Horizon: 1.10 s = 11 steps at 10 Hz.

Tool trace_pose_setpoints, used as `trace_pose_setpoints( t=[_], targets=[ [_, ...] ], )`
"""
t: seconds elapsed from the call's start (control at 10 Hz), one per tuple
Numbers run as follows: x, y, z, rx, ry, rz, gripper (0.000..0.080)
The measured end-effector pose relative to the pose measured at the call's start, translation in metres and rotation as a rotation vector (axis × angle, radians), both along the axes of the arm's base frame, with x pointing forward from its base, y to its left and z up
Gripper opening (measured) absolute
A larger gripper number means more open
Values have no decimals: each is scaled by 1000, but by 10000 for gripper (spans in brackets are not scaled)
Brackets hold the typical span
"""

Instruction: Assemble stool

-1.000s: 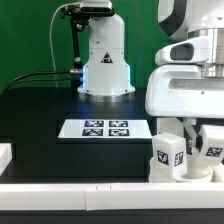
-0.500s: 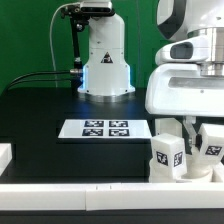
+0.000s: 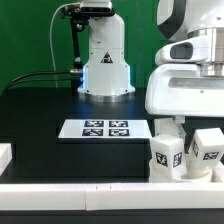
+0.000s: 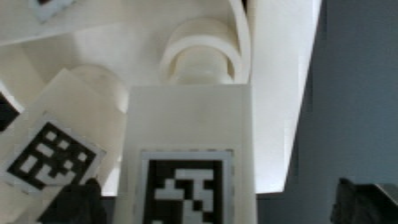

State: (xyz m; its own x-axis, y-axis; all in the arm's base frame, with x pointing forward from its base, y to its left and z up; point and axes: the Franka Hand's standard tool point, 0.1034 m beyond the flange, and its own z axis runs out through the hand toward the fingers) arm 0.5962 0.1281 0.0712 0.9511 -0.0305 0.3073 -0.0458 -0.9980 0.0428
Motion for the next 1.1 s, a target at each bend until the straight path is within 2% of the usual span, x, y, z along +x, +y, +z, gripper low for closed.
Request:
trace_pose_setpoints(
  t=[0.2, 0.3, 0.5, 0.6, 0.7, 0.8, 0.9, 1.0, 1.1],
  targets=[
    [2, -3, 4, -3, 21, 1, 648],
    [7, -10, 12, 2, 35, -13, 649],
    [16, -22, 19, 0, 106, -45, 649],
    [19, -23, 22, 2, 102, -48, 649],
    [15, -24, 19, -3, 129, -48, 649],
    [9, -29, 19, -14, 228, -63, 649],
    [10, -32, 22, -21, 294, -77, 523],
    [9, -36, 22, -30, 358, -89, 340],
    [11, -37, 22, -33, 367, -92, 204]
  ],
)
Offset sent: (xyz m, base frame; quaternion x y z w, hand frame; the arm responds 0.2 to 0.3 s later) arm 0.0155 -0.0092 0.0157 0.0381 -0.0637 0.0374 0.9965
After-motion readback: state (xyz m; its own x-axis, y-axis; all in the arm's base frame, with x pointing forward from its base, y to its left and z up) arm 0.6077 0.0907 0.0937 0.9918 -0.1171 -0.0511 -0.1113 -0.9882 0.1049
